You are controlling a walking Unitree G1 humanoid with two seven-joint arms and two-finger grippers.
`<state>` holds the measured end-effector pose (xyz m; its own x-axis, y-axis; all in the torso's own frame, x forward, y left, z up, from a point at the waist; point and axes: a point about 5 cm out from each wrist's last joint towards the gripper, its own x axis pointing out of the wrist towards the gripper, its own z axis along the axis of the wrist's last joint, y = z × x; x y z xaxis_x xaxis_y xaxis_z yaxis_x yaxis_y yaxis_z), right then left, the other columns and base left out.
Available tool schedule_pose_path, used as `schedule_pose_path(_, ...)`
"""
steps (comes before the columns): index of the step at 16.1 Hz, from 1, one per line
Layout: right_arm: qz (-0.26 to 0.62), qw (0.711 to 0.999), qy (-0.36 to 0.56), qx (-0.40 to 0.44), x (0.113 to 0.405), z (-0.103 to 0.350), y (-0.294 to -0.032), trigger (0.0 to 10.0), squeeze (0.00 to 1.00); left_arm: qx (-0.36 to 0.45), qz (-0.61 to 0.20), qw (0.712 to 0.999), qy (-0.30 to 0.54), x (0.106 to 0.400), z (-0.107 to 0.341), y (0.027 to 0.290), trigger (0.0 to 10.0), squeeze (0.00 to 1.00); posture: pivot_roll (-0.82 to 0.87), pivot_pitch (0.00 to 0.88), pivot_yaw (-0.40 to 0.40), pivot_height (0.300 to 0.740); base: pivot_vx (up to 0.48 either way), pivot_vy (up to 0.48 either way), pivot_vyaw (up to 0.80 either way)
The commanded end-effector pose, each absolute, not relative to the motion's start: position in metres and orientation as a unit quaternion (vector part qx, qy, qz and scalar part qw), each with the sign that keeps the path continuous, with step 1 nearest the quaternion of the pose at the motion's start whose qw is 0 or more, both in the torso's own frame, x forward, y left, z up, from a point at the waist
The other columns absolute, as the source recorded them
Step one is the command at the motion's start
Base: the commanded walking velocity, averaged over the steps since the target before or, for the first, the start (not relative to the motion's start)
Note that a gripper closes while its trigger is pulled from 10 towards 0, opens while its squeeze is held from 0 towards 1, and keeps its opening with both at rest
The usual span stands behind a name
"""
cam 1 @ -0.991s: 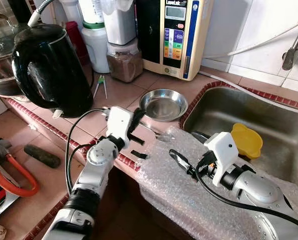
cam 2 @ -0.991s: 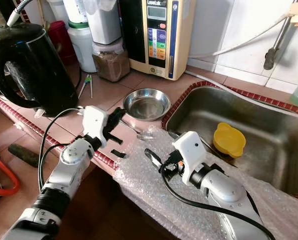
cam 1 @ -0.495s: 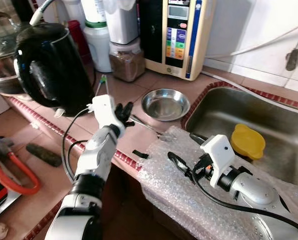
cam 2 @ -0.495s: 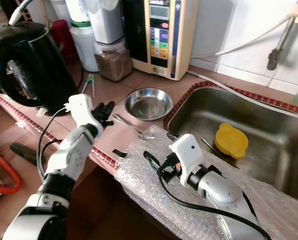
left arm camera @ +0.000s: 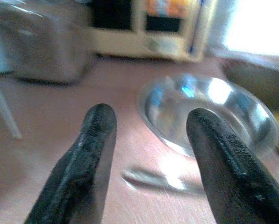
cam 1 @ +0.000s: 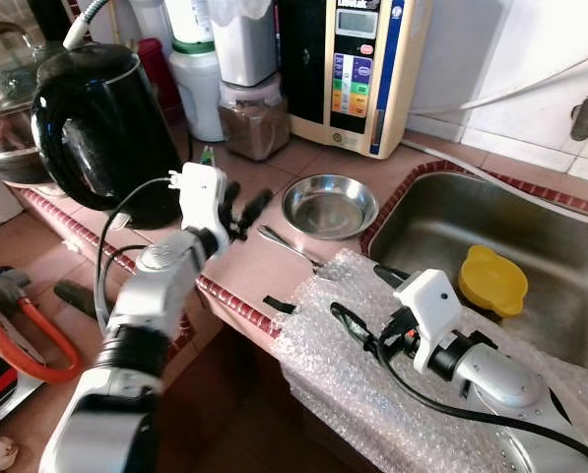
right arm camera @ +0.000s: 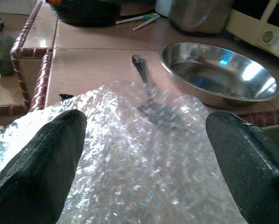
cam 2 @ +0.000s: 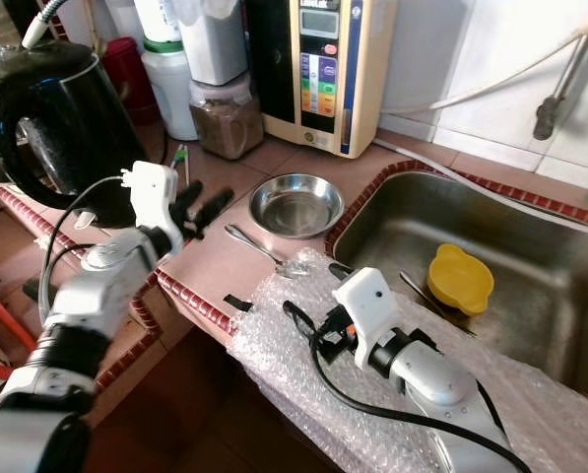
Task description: Kitchen organization
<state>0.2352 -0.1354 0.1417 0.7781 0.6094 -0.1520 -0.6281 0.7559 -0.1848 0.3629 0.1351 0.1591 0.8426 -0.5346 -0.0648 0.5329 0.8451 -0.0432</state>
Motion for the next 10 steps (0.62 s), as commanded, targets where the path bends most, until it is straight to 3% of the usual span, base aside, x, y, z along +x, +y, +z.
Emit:
schedule_pose_path(1,0.331,0.936,0.040,-0.114,0.236,0.140,-0.134,10.0,0.18,0.021,-0.322,0.945,0.045,0.358,0.158,0.132,9.9,0.24,-0.20,0.034,0.102,0.740,0.000,0.000,0.00)
schedule_pose_path(2,0.331,0.936,0.040,-0.114,0.236,0.141,-0.134,10.0,0.18,0.036,-0.341,0.938,0.044,0.356,0.157,0.131,9.4,0.00,-0.20,0.034,0.102,0.740,0.000,0.000,0.00)
schedule_pose_path(4,0.332,0.936,0.039,-0.114,0.236,0.140,-0.134,10.0,0.18,0.071,-0.392,0.916,0.045,0.350,0.154,0.128,7.7,0.00,-0.20,0.034,0.102,0.740,0.000,0.000,0.00)
schedule_pose_path(5,0.332,0.935,0.040,-0.115,0.235,0.140,-0.133,10.0,0.18,0.082,-0.413,0.906,0.051,0.347,0.152,0.127,10.0,0.00,-0.20,0.034,0.102,0.740,0.000,0.000,0.00)
schedule_pose_path(10,0.330,0.936,0.041,-0.118,0.234,0.138,-0.133,10.0,0.18,0.052,-0.344,0.935,0.070,0.362,0.147,0.129,10.0,0.00,-0.21,0.037,0.108,0.740,0.000,0.000,0.00)
